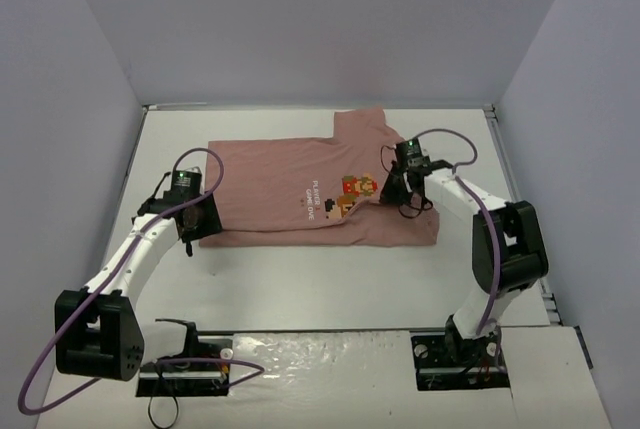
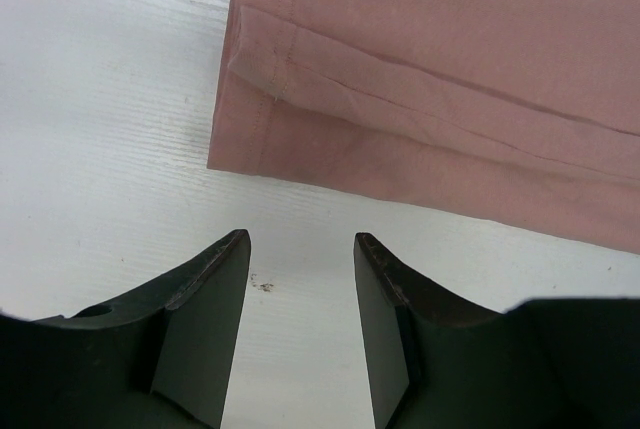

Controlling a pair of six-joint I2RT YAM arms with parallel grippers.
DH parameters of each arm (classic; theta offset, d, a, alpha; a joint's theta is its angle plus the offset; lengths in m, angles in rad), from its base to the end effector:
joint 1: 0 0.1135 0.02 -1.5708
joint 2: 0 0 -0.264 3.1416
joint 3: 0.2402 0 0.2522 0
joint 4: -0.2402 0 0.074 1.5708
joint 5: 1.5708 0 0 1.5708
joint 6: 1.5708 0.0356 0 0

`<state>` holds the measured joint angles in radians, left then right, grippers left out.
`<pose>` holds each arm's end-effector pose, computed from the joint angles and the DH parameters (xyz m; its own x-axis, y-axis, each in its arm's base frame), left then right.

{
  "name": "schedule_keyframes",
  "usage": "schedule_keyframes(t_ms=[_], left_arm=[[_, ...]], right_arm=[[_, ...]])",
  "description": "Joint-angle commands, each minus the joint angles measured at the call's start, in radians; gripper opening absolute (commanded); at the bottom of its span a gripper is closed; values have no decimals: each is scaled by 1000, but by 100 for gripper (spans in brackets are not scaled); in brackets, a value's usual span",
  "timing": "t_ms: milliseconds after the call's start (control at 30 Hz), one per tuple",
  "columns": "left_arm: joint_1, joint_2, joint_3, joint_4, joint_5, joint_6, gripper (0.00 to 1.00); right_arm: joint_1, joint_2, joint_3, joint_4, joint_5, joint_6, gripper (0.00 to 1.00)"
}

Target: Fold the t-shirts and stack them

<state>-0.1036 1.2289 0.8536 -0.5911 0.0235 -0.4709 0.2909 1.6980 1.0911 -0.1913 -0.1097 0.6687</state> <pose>0.2423 -0.0260 0.2381 -0.7823 -0.3747 -0.4976 -0.2673 0.9235 -0.2750 0.3488 0.1085 0.2066 -0.7604 0.4156 -0.4991 0.1442 0.8573 0.4942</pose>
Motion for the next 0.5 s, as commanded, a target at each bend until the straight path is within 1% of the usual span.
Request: schedule_keyframes(t_ms=[0, 67, 133, 233, 333, 400, 467], left_arm=[[-4, -26, 10, 31, -16, 17, 43], [-4, -26, 10, 30, -16, 14, 43], [-4, -25, 9, 30, -16, 8, 43], [-2, -7, 31, 31, -16, -4, 43], [-2, 18, 81, 34, -10, -13, 43], [-2, 56, 119, 34, 15, -16, 43], [-4, 106, 163, 33, 59, -15, 43]], right_arm=[[4, 83, 178, 16, 18, -34, 5], [2, 141, 257, 11, 18, -49, 12], [-1, 185, 319, 10, 21, -63, 14], [-7, 219, 396, 3, 14, -117, 25], [-27, 184, 448, -9, 10, -179, 41], [-50, 126, 444, -19, 7, -222, 46], [-80, 80, 404, -28, 12, -243, 48]])
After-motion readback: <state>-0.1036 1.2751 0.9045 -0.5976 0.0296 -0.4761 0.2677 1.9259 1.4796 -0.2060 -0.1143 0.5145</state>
